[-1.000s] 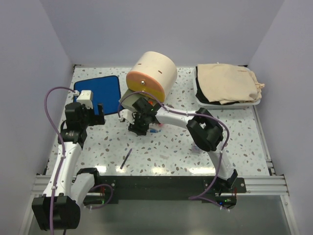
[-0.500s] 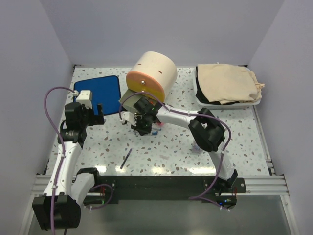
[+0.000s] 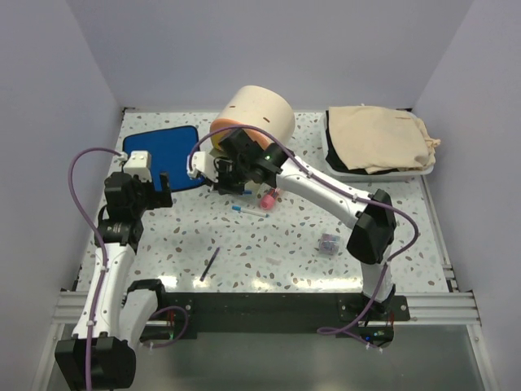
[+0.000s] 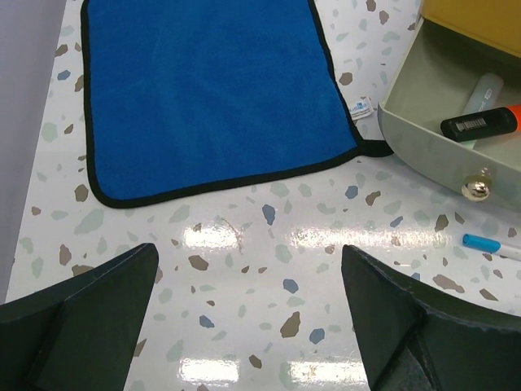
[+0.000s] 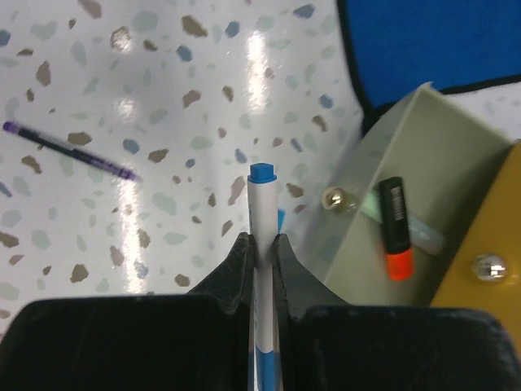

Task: Sort the stationery into containers
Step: Pick up the pen from the center of the board, then place the pen in the storage box.

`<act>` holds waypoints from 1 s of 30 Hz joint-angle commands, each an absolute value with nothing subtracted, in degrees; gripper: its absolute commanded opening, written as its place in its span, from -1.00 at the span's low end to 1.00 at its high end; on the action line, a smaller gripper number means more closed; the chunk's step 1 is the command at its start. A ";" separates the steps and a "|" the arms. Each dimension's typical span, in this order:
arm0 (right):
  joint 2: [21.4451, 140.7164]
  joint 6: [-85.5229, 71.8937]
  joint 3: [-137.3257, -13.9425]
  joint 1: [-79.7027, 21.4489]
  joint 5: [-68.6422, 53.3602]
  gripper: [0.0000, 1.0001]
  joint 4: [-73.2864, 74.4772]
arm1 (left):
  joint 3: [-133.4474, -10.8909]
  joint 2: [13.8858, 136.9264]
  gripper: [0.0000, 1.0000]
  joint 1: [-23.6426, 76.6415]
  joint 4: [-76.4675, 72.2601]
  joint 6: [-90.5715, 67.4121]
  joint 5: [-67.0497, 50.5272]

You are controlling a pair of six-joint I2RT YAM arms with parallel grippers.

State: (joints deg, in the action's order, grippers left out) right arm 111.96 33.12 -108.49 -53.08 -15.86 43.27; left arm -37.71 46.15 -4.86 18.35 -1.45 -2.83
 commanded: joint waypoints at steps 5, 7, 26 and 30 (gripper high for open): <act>118.82 34.63 -119.35 -49.14 -6.60 -1.00 42.98 | -38.14 45.79 1.00 -5.10 16.26 -2.29 -5.01; 121.63 34.72 -121.46 -48.34 -5.45 -1.00 42.02 | -38.41 45.79 1.00 -4.83 16.61 -2.11 -4.92; 107.06 31.55 -102.85 -47.29 -23.54 0.13 41.83 | -37.53 45.62 1.00 -4.31 16.35 -2.11 -4.13; 103.28 31.12 -91.45 -47.37 -27.86 0.06 42.20 | -37.53 45.79 1.00 -4.39 16.08 -2.02 -4.04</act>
